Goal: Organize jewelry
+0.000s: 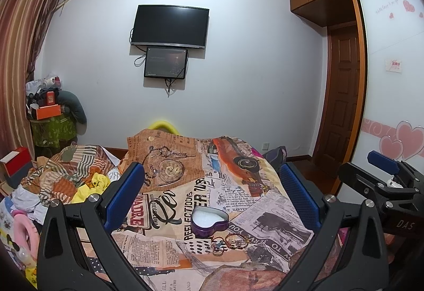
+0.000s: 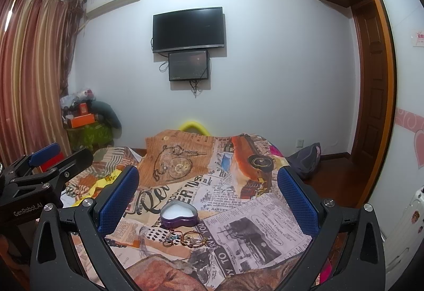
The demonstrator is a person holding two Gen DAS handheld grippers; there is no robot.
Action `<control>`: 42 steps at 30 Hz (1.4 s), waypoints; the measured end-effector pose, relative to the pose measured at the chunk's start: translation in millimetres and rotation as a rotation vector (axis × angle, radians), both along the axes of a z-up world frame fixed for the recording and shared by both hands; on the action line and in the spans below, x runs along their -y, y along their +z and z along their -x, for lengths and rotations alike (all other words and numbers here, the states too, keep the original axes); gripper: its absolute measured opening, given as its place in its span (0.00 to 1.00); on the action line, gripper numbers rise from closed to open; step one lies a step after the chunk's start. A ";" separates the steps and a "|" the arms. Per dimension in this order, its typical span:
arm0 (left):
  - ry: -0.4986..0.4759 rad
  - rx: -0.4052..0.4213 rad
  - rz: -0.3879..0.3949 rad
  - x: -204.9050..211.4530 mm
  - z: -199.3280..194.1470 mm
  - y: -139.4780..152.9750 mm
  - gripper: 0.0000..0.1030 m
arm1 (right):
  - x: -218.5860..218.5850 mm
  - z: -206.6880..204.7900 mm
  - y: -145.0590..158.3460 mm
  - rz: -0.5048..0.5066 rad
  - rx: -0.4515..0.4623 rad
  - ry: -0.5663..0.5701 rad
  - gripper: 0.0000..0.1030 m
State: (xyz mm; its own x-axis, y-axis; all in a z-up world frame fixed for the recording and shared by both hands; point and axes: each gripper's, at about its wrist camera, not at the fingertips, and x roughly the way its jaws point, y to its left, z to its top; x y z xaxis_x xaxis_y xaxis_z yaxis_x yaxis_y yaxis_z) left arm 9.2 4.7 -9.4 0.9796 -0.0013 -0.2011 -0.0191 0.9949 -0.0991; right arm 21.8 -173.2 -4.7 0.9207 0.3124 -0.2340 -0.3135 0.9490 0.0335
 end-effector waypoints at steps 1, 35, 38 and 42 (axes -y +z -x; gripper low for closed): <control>0.000 0.000 -0.001 0.2 -0.2 -0.3 1.00 | 0.0 0.2 0.7 0.000 0.000 0.000 1.00; -0.008 0.001 -0.005 5.3 1.4 2.4 1.00 | 1.5 -0.7 3.3 -0.004 -0.009 0.004 1.00; -0.009 -0.001 -0.005 5.7 1.6 2.3 1.00 | 2.2 -2.9 2.6 -0.004 -0.013 0.006 1.00; -0.009 -0.009 -0.005 6.4 -0.6 1.5 1.00 | 1.5 -6.6 -0.6 0.000 -0.020 0.004 1.00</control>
State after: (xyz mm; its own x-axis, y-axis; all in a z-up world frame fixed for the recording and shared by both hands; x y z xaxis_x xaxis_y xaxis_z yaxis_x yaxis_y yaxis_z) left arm 9.7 -1.7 -8.0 0.9776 -0.0094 -0.2104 -0.0106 0.9955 -0.0940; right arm 28.4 -174.7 -5.4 0.9146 0.3162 -0.2522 -0.3166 0.9477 0.0399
